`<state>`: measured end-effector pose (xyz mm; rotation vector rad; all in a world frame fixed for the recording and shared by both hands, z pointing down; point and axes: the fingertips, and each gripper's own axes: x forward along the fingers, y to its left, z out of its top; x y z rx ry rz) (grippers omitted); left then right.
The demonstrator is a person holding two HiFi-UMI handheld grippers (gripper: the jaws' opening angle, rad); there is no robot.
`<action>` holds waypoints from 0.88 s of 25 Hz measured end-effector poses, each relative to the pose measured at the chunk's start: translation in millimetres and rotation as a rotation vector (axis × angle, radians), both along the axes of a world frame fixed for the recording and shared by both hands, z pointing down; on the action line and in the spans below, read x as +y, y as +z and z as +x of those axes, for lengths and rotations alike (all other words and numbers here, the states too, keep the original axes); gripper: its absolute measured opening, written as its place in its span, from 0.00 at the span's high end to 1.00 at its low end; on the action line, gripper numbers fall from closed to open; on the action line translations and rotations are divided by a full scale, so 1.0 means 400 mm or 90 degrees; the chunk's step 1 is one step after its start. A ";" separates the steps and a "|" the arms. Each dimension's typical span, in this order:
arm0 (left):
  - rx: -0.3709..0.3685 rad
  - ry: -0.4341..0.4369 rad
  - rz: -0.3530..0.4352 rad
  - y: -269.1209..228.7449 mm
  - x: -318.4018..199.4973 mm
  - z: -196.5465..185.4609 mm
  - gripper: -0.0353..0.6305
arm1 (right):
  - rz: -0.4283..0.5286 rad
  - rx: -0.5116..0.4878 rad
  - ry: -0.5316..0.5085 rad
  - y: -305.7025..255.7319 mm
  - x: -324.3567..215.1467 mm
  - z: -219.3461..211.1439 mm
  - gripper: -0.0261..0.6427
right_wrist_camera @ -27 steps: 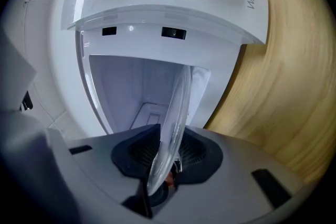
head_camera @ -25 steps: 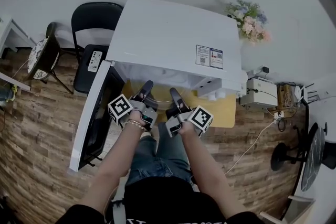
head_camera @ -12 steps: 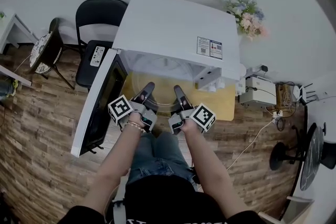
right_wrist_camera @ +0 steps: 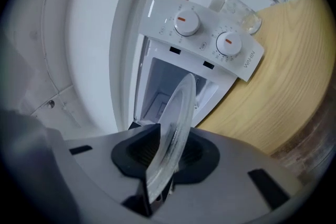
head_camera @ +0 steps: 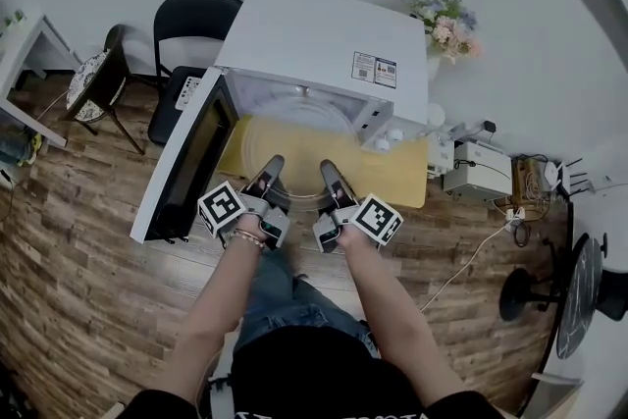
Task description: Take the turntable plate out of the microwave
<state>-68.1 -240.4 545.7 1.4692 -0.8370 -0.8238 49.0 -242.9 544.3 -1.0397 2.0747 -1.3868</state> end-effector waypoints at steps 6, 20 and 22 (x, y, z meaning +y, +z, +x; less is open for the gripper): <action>-0.060 0.004 0.057 -0.061 0.061 0.017 0.90 | 0.038 0.021 -0.007 -0.053 0.064 0.013 0.83; -0.187 0.007 0.178 -0.194 0.195 0.034 0.85 | 0.218 0.191 -0.036 -0.223 0.189 0.013 0.78; -0.202 0.004 0.194 -0.217 0.205 0.039 0.84 | 0.230 0.191 -0.036 -0.243 0.199 0.016 0.78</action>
